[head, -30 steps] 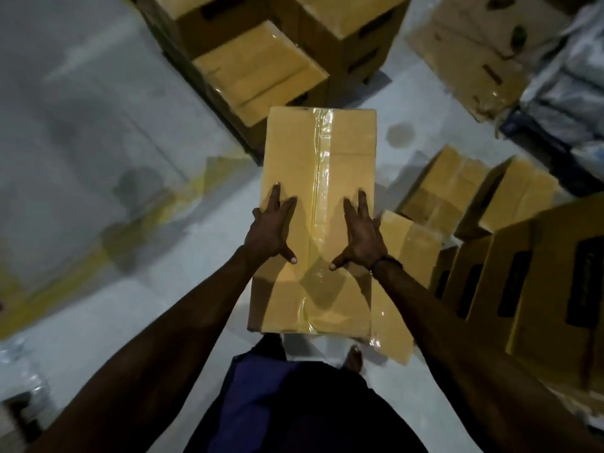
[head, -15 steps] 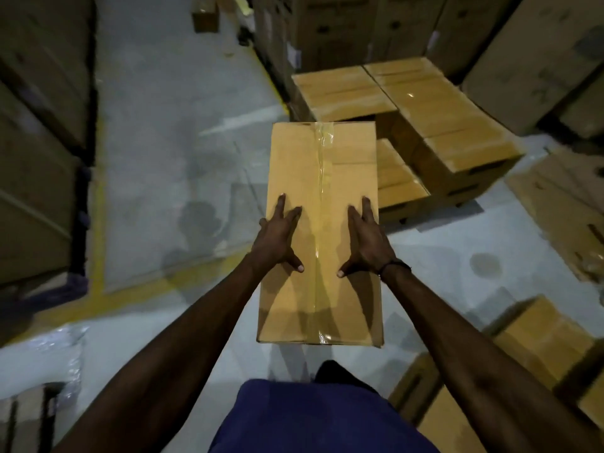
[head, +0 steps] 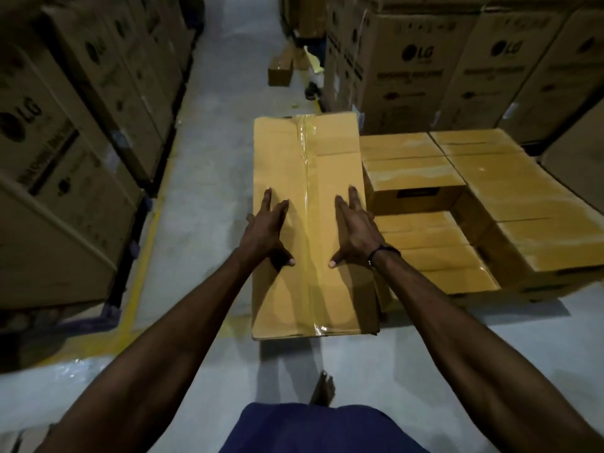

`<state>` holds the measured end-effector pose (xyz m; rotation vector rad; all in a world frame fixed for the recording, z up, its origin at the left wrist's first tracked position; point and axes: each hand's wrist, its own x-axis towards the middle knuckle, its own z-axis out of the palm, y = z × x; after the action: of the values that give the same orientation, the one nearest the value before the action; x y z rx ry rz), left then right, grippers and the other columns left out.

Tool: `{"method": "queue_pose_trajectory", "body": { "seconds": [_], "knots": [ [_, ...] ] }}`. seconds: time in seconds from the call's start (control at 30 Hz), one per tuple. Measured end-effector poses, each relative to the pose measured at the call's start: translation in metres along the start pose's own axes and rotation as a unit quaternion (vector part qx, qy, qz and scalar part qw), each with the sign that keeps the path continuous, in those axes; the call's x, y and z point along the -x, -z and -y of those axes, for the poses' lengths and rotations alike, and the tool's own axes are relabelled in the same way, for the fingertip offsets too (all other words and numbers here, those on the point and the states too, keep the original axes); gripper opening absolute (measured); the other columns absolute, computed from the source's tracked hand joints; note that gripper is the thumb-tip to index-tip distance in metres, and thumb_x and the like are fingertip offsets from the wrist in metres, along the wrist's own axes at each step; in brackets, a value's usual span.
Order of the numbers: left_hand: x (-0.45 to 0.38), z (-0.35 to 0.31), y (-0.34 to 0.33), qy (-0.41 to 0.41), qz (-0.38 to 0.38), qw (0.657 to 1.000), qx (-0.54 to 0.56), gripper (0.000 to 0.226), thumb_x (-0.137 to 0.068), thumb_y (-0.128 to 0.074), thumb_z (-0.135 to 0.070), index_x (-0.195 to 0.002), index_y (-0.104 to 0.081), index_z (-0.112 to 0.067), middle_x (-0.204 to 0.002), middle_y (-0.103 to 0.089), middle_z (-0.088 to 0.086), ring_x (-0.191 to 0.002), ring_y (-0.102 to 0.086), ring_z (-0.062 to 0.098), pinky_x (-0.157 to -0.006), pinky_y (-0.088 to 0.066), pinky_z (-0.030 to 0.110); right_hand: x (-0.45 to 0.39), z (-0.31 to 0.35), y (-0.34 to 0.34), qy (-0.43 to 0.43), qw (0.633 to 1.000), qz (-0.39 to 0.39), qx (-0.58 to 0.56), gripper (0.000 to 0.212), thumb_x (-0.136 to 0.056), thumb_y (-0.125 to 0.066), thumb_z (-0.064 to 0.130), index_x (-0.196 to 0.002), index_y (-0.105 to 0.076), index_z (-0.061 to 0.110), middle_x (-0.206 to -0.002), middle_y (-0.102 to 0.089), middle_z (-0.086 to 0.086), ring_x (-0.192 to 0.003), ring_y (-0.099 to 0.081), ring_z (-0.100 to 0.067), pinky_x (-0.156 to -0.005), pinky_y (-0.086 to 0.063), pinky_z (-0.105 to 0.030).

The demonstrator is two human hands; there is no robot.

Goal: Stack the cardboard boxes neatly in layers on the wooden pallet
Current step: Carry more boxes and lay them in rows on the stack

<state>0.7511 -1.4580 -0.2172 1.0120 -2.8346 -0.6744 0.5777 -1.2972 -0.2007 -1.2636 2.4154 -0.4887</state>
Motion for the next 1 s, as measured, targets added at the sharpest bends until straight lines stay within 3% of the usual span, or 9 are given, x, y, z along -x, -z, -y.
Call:
{"method": "queue_pose_trajectory", "body": {
  "seconds": [0.13, 0.23, 0.33, 0.43, 0.57, 1.0],
  "knots": [
    [-0.075, 0.0, 0.025, 0.01, -0.01, 1.0, -0.001, 0.158, -0.035, -0.103, -0.049, -0.164, -0.016, -0.024, -0.17, 0.02, 0.007, -0.152, -0.013, 0.048, -0.121, -0.02, 0.066, -0.083, -0.004, 0.032, 0.006, 1.0, -0.003, 0.005, 0.172, -0.029, -0.105, 0.041, -0.164, 0.002, 0.03, -0.165, 0.032, 0.009, -0.156, 0.009, -0.039, -0.123, -0.024, -0.059],
    [-0.123, -0.003, 0.035, 0.023, -0.012, 1.0, 0.008, 0.157, -0.035, -0.103, -0.048, -0.164, -0.016, -0.029, -0.17, 0.022, 0.001, -0.151, -0.01, 0.054, -0.118, -0.028, 0.065, -0.127, -0.008, 0.052, 0.004, 1.0, -0.002, 0.014, 0.169, -0.032, -0.104, 0.041, -0.164, 0.001, 0.027, -0.166, 0.032, 0.006, -0.155, 0.013, -0.038, -0.126, -0.012, -0.055],
    [-0.168, -0.006, 0.039, 0.014, -0.005, 1.0, 0.018, 0.157, -0.034, -0.102, -0.052, -0.164, -0.016, -0.029, -0.17, 0.021, 0.001, -0.151, -0.006, 0.054, -0.119, -0.02, 0.068, -0.159, -0.014, 0.073, 0.001, 1.0, -0.013, 0.012, 0.167, -0.035, -0.105, 0.038, -0.165, 0.0, 0.026, -0.166, 0.031, 0.005, -0.156, 0.011, -0.039, -0.126, -0.011, -0.056],
    [-0.213, -0.008, 0.037, -0.013, 0.003, 1.0, 0.021, 0.157, -0.035, -0.099, -0.059, -0.164, -0.015, -0.029, -0.17, 0.02, 0.004, -0.153, -0.003, 0.052, -0.12, -0.015, 0.069, -0.186, -0.025, 0.086, -0.013, 1.0, -0.024, 0.008, 0.16, -0.041, -0.104, 0.031, -0.165, -0.003, 0.023, -0.167, 0.028, 0.002, -0.156, 0.011, -0.037, -0.126, -0.01, -0.056],
    [-0.275, -0.021, 0.032, -0.052, 0.017, 0.998, 0.002, 0.155, -0.038, -0.1, -0.055, -0.164, -0.016, -0.024, -0.17, 0.02, 0.009, -0.154, -0.002, 0.049, -0.12, -0.015, 0.068, -0.226, -0.049, 0.093, -0.057, 0.998, -0.032, 0.004, 0.164, -0.037, -0.104, 0.034, -0.164, -0.002, 0.029, -0.166, 0.029, 0.01, -0.155, 0.006, -0.045, -0.121, -0.021, -0.065],
    [-0.503, -0.059, 0.014, -0.244, 0.113, 0.96, -0.071, 0.156, -0.037, -0.102, -0.054, -0.163, -0.016, -0.022, -0.17, 0.017, 0.01, -0.155, -0.009, 0.041, -0.121, -0.019, 0.062, -0.346, -0.126, 0.107, -0.235, 0.966, -0.105, -0.035, 0.177, -0.024, -0.104, 0.046, -0.164, 0.001, 0.025, -0.166, 0.031, 0.007, -0.155, -0.006, -0.043, -0.122, -0.028, -0.057]
  ]
}}
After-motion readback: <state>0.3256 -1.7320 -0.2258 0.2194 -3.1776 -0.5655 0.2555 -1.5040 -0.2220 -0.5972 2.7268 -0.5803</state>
